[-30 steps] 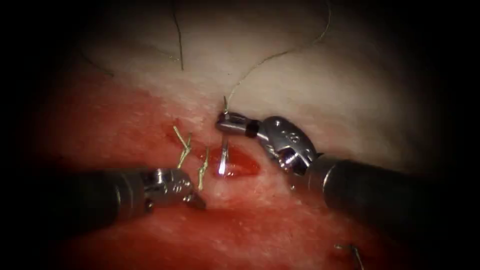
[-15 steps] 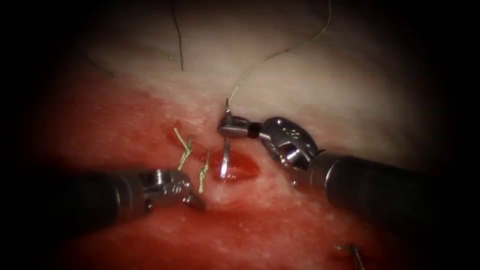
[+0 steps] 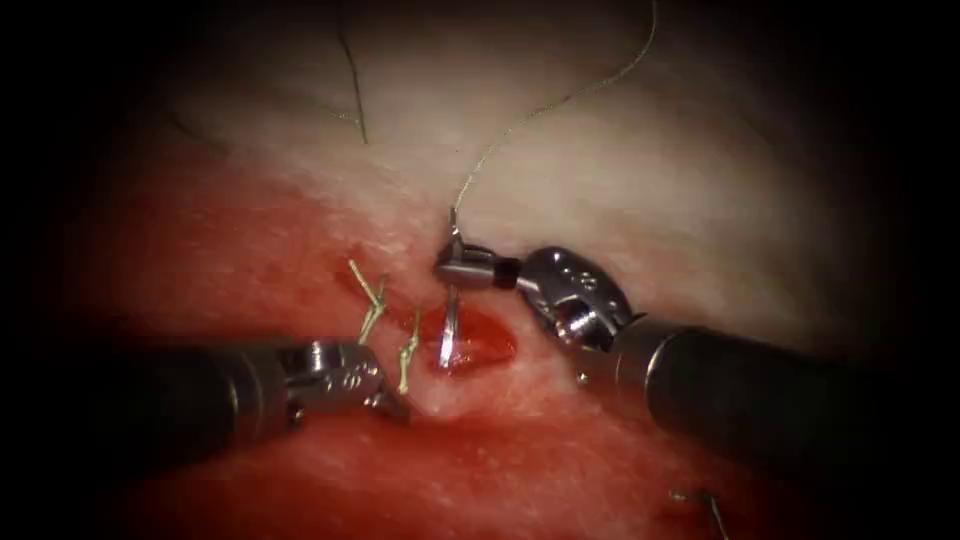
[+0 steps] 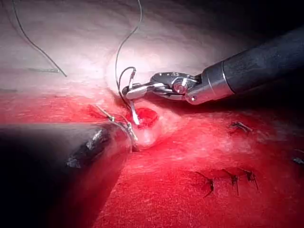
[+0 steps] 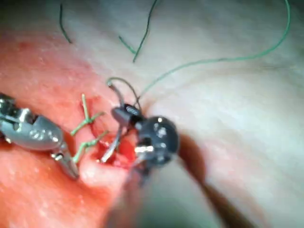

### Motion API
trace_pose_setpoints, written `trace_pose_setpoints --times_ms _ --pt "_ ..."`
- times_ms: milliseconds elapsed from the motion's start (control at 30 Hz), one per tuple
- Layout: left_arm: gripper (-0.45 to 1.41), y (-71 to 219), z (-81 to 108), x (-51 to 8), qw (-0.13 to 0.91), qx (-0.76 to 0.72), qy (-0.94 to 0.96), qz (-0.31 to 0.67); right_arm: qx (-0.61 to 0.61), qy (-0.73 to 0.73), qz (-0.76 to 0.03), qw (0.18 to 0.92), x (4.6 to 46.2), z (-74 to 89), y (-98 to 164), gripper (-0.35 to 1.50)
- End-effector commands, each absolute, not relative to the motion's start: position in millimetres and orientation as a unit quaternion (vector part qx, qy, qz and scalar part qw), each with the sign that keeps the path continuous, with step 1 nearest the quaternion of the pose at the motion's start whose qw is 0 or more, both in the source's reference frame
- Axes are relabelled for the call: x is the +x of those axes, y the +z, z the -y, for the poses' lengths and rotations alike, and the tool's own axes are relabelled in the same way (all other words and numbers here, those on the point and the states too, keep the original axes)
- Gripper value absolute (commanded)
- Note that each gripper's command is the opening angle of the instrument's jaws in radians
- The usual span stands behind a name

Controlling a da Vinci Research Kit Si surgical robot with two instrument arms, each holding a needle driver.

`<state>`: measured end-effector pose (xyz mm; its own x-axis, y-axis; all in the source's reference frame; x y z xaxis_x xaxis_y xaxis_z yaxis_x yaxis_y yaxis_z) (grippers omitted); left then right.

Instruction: Wound Closure

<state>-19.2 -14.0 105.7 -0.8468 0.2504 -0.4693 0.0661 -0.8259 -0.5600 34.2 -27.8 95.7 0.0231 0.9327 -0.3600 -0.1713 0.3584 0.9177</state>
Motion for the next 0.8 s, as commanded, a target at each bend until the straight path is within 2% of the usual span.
trace_pose_setpoints --times_ms 33,433,800 --pt "-0.45 106.4 14.2 -19.7 0.05 -0.273 0.916 0.291 0.369 0.453 -0.533 0.612 35.1 27.6 96.1 -0.35" --pt "-0.45 106.4 14.1 -19.7 0.05 -0.273 0.916 0.291 0.503 0.507 -0.456 0.53 36.9 29.2 97.1 -0.35" --pt "-0.45 106.3 13.9 -19.7 0.05 -0.273 0.915 0.293 0.533 0.528 -0.457 0.478 37.2 29.9 96.0 -0.35"
